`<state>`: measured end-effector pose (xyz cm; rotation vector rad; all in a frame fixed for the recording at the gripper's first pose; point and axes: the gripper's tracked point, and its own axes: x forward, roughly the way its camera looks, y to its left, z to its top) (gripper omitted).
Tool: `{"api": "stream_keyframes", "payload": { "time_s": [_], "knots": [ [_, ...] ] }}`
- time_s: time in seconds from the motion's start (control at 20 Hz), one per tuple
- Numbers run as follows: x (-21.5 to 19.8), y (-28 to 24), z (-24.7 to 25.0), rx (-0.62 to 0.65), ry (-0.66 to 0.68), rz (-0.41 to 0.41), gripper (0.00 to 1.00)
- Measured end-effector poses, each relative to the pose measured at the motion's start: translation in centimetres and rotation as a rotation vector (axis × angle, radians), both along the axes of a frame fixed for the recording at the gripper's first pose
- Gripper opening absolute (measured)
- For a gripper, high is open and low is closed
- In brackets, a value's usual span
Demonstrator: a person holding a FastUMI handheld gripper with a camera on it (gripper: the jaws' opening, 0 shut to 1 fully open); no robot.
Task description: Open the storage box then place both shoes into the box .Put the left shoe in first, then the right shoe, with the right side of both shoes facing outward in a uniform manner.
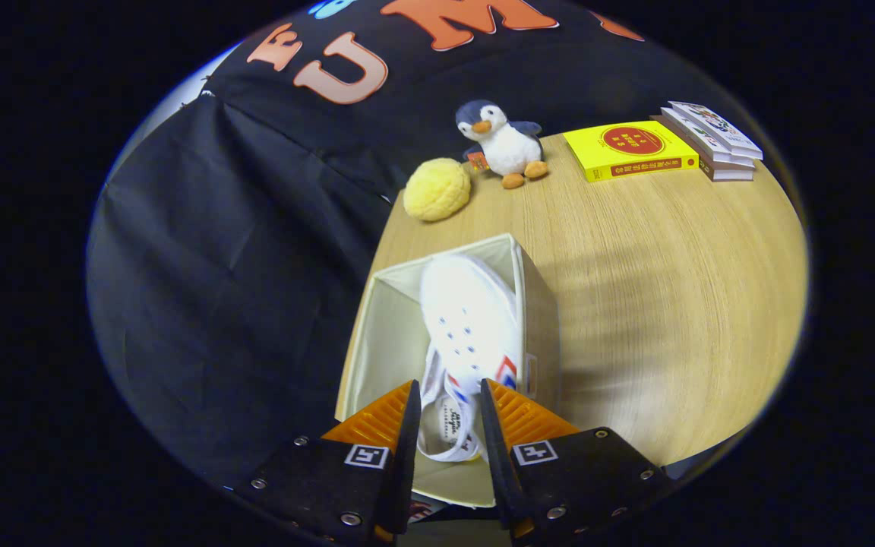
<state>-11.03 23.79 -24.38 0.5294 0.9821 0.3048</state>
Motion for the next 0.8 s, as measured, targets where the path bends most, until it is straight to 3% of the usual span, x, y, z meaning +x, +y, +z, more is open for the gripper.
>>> {"api": "stream_keyframes", "payload": {
  "time_s": [0.2, 0.35, 0.7, 0.8],
  "knots": [
    [2.9, -3.3, 6.3, -0.017, -0.209, -0.020, 0.65],
    [4.5, -6.5, 10.4, -0.067, -0.370, -0.057, 0.85],
    [6.4, -15.0, 16.3, -0.241, -0.656, -0.148, 0.94],
    [6.6, -17.4, 18.5, -0.263, -0.757, -0.217, 0.95]
  ]
}}
